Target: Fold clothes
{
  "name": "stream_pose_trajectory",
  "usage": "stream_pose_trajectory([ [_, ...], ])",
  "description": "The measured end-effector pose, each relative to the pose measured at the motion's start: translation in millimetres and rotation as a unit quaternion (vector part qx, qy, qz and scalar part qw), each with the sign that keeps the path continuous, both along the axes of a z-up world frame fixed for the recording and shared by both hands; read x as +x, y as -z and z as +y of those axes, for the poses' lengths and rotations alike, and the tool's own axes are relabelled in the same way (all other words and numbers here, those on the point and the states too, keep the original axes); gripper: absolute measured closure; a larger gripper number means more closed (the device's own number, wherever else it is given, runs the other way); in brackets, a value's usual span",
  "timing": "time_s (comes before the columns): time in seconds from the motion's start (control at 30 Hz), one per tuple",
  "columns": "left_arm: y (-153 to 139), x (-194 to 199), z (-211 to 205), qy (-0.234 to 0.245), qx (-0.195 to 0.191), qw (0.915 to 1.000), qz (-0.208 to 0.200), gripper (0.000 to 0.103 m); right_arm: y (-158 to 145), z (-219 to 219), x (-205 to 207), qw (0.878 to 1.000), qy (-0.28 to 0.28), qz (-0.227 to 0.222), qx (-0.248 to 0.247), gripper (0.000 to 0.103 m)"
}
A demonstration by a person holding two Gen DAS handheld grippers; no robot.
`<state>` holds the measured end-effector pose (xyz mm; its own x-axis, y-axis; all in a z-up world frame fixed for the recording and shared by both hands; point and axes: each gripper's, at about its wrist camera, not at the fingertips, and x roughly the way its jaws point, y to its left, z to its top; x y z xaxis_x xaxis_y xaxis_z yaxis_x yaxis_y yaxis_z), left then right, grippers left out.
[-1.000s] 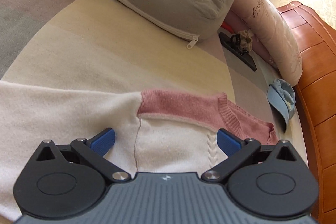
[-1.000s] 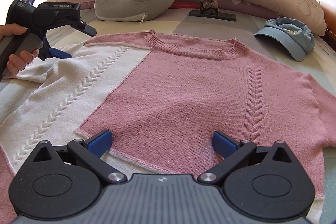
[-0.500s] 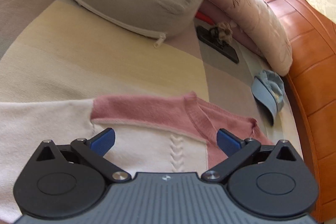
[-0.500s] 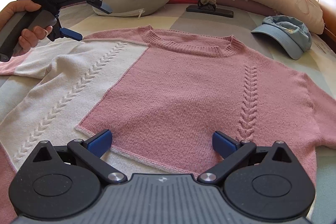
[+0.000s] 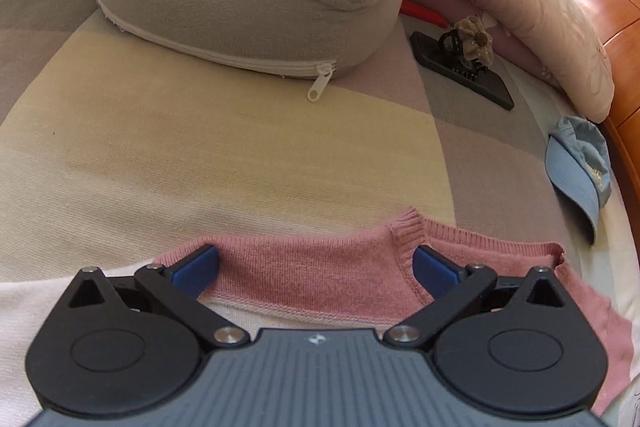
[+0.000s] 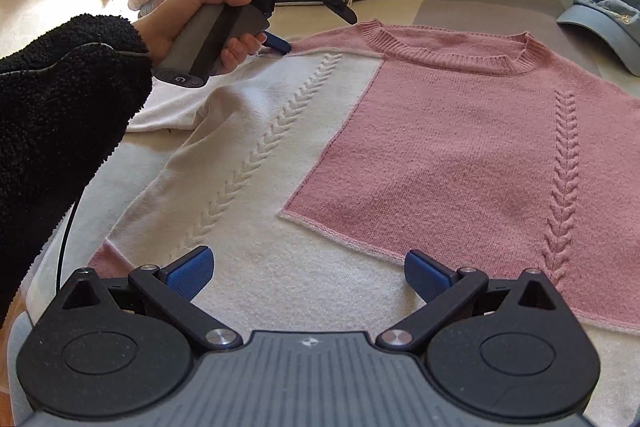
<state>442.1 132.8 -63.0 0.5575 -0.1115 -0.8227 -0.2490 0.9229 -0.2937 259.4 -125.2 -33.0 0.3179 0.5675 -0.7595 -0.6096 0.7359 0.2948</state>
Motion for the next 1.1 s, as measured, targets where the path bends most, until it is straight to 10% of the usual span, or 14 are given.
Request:
stream_pose_trajectory([
  [0.3, -6.6, -13.1, -44.7, 0.094, -0.042, 0.9947, 0.01, 0.001, 0.7, -3.2, 2.9, 1.0, -0.003, 0.011, -0.002, 0.0],
  [0.7, 4.9, 20.0, -33.4, 0.015, -0.007, 0.9997, -0.019, 0.001, 6.8, -10.5, 12.7, 0.999, 0.001, 0.028, 0.022, 0.0],
  [0.93, -44.0, -31.5, -20.1, 0.04, 0.026, 0.9988, -0.011, 0.001, -5.1, -13.5, 4.7, 1.0, 0.003, 0.009, 0.023, 0.0],
  [1.1, -52.7, -82.1, 4.5, 0.037, -0.035, 0.9987, 0.002, 0.001, -12.8, -14.7, 0.3, 1.0, 0.007, -0.003, 0.026, 0.0],
])
